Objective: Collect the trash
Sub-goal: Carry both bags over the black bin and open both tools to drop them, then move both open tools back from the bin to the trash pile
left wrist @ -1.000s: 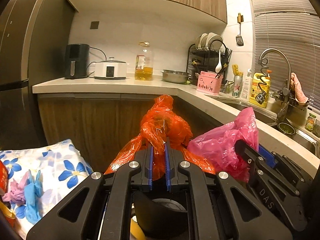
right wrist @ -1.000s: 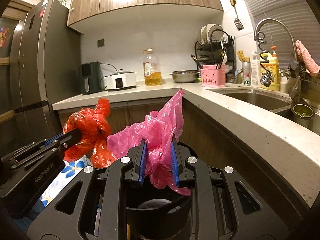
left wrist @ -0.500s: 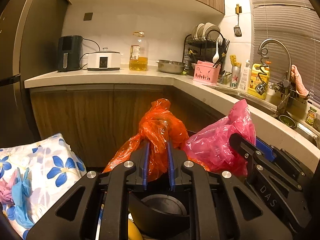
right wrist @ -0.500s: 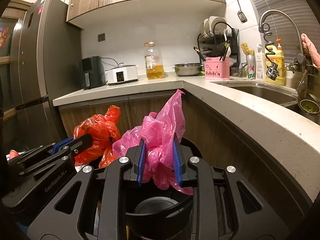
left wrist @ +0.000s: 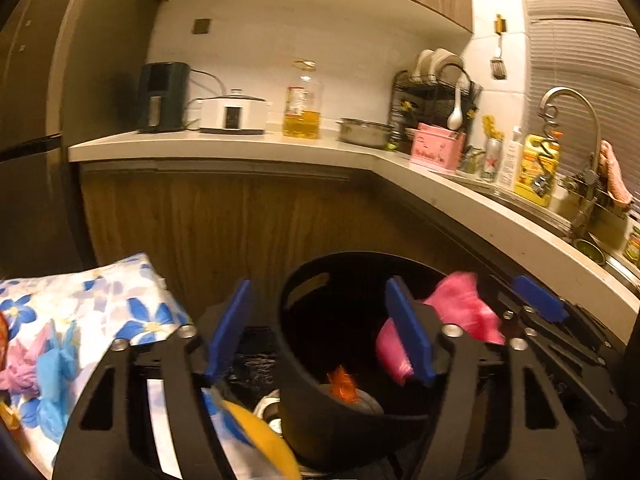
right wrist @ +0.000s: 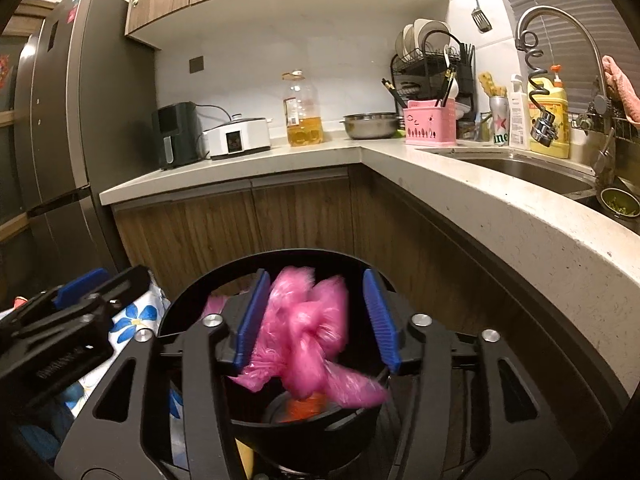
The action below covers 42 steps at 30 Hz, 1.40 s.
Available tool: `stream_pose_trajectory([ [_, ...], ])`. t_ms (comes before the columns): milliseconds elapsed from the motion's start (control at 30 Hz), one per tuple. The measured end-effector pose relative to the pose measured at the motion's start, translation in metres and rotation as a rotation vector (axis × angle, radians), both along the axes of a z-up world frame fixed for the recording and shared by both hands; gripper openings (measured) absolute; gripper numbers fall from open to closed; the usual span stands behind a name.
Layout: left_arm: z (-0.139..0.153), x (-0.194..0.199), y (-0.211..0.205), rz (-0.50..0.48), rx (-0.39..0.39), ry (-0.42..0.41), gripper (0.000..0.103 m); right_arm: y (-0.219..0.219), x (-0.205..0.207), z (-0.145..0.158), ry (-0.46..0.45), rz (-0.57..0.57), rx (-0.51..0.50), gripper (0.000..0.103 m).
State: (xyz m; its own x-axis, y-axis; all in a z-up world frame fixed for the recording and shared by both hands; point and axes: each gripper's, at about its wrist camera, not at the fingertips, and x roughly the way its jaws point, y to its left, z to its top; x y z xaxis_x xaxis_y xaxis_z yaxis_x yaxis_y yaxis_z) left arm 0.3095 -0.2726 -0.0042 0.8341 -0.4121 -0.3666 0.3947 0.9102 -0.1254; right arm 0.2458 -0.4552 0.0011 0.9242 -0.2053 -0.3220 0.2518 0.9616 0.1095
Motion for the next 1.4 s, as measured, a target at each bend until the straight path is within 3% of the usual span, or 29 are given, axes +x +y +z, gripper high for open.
stream_pose_trajectory([
  [100,0.001,-0.006,0.014,0.047,0.004,-0.007,0.086,0.005,-0.006,0.000,-0.001,-0.005,-0.011,0.066],
  [233,0.002,-0.019,0.031,0.100,0.016,-0.014,0.090,0.015,-0.018,-0.002,0.010,-0.009,-0.018,0.081],
  [267,0.003,-0.024,0.037,0.113,0.021,-0.020,0.095,0.018,-0.021,-0.002,0.011,-0.010,-0.020,0.082],
  [433,0.006,-0.052,0.061,0.167,0.047,-0.049,0.097,0.038,-0.039,-0.002,0.031,-0.005,-0.028,0.091],
  [800,-0.003,-0.102,0.101,0.209,0.080,-0.011,0.097,0.074,-0.077,-0.008,0.091,0.000,-0.013,0.092],
  [1400,-0.007,-0.176,0.170,0.299,0.047,-0.022,0.097,0.138,-0.137,-0.004,0.063,0.047,-0.047,0.092],
])
